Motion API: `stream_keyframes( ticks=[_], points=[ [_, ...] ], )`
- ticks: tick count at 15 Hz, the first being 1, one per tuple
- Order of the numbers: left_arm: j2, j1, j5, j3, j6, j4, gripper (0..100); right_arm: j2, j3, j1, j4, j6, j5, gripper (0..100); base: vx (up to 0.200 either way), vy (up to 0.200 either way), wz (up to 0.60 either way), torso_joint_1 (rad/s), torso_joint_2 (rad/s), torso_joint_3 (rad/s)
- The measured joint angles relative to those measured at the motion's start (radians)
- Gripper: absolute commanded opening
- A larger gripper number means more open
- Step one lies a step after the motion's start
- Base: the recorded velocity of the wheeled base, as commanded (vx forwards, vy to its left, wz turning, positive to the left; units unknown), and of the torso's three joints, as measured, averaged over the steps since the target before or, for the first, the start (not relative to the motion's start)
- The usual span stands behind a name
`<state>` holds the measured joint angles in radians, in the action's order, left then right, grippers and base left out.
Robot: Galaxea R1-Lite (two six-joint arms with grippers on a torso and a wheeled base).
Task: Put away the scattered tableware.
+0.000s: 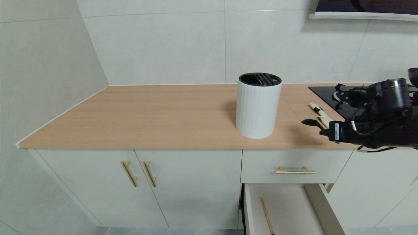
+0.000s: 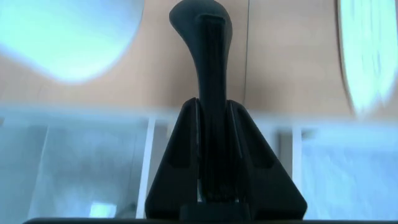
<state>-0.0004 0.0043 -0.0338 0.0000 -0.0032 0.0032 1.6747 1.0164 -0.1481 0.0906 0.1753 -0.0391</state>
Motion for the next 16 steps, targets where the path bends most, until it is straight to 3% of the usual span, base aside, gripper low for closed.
stream_keyframes(
  ticks=[3, 6, 16],
  points=[
    [0.000, 0.000, 0.000, 0.000, 0.000, 0.000, 100, -0.130, -0.140, -0.023, -0.020, -0.001, -0.001, 0, 0.000, 0.000, 0.00, 0.000, 0.00, 0.000],
    [0.000, 0.000, 0.000, 0.000, 0.000, 0.000, 100, -0.174, -0.201, -0.051, -0.019, -0.018, 0.002, 0, 0.000, 0.000, 0.00, 0.000, 0.00, 0.000],
    [0.000, 0.000, 0.000, 0.000, 0.000, 0.000, 100, -0.143, -0.254, -0.049, -0.017, -0.059, 0.004, 0, 0.000, 0.000, 0.00, -0.031, 0.07, 0.043]
  ],
)
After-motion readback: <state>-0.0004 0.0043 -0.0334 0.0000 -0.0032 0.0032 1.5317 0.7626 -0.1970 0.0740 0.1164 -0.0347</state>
